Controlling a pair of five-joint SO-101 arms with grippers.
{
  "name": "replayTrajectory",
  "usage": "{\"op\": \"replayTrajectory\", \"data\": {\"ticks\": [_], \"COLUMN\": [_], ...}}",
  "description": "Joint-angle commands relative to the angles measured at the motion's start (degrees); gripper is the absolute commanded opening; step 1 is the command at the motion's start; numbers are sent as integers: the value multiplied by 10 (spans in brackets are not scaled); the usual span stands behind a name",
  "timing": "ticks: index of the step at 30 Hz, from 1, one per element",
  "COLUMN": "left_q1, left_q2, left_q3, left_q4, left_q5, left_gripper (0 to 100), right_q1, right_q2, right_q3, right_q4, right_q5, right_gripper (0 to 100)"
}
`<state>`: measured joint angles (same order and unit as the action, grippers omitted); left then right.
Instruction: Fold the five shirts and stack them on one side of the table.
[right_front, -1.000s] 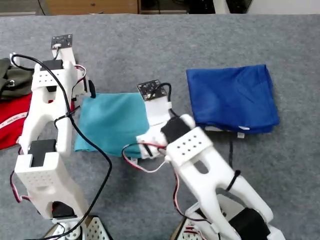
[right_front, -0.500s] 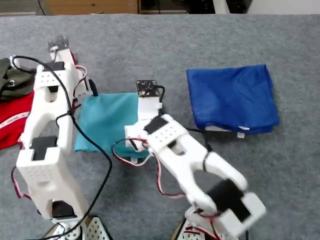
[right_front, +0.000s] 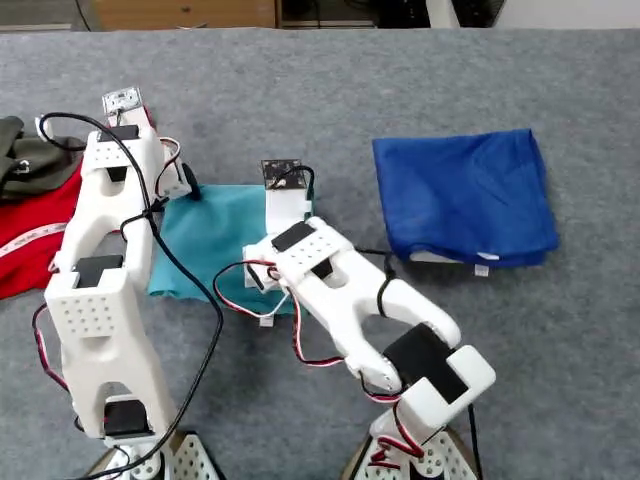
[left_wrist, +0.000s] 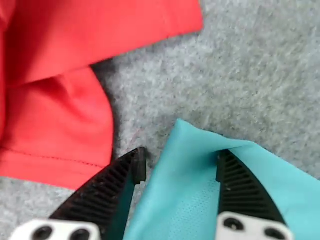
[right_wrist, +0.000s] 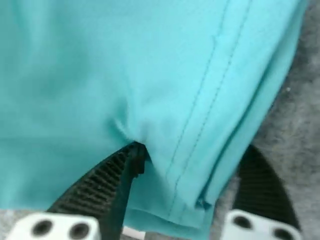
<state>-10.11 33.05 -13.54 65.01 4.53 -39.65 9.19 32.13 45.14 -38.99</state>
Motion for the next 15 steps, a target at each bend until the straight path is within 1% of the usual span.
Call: {"op": "replayTrajectory", "data": {"ticks": [1, 3, 6, 11, 15], "left_q1": [-2, -2, -2, -2, 6], "left_q2": [-3, -3, -3, -3, -2], "left_q3": [-30, -30, -30, -30, -30], "left_q4": [-1, -1, -1, -1, -3], "left_q5": [7, 7, 7, 4, 4], "left_gripper": [239, 239, 239, 239, 239], "right_q1": [-4, -4, 15, 74, 96], "right_q2": [13, 13, 13, 8, 8], "right_q3": [-13, -11, -11, -12, -12], "right_q4": [4, 4, 4, 5, 5], "right_q5": [-4, -4, -4, -4, -4], "right_gripper": [90, 34, 4, 2, 2]}}
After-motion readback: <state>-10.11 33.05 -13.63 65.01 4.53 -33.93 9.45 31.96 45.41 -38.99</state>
